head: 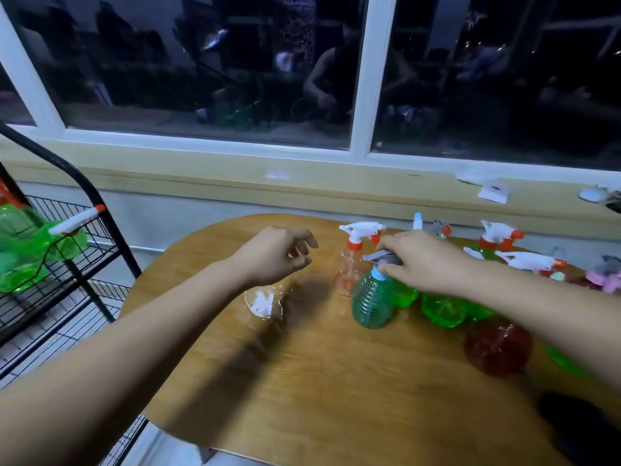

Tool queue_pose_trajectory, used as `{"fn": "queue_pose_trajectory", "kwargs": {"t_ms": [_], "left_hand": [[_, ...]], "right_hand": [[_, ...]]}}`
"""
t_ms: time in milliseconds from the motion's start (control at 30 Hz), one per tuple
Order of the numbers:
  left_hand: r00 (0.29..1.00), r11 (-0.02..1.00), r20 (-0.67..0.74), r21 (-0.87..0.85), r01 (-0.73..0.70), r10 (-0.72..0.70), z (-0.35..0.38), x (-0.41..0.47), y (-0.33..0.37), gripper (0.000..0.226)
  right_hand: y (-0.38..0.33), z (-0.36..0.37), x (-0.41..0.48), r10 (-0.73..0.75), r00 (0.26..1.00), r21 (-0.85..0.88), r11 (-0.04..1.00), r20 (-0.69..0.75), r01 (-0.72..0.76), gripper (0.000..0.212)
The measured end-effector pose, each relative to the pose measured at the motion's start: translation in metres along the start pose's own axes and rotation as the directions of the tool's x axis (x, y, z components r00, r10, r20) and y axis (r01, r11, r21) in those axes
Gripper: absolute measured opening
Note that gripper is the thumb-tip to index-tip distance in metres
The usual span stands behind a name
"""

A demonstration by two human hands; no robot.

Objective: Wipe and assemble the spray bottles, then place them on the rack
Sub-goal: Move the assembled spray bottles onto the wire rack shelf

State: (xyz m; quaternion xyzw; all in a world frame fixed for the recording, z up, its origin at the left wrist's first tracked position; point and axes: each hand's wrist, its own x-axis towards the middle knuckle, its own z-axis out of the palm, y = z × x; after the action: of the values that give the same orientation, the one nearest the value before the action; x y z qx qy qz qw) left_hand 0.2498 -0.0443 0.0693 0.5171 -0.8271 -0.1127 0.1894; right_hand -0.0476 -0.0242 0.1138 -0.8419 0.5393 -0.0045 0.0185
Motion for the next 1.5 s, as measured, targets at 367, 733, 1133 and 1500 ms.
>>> {"fn": "queue_pose_trajectory", "kwargs": {"t_ms": [367,733,1133,1500], "left_hand": [[0.994,0.995,-0.034,0.015,-0.099,0.100,0.033,0.088,0.049,0.053],[0.997,0.996,-0.023,0.049,-0.079,0.080,-0.026,0.038,0.010,0.014],[0.963,0.942,-0.119,0.210,0.261,-0.241,-0.221,-0.128,-0.082,0.015],[0.905,0.811,-0.232,0.404,0.424,-0.357,-0.346,-0.225,-0.160,0.018]], "right_hand": [[0.013,-0.006,0.003,-0.069,0.996,0.070,0.995,0.062,0.065,0.036],[-0.004,-0.024,0.027,-0.154,0.987,0.203,0.966,-0.044,0.160,0.026],[-0.139,-0.056,0.090,-0.331,0.917,0.310,0.868,-0.223,0.389,0.017],[-0.284,-0.095,0.162,-0.387,0.820,0.319,0.783,-0.422,0.534,0.023]]}}
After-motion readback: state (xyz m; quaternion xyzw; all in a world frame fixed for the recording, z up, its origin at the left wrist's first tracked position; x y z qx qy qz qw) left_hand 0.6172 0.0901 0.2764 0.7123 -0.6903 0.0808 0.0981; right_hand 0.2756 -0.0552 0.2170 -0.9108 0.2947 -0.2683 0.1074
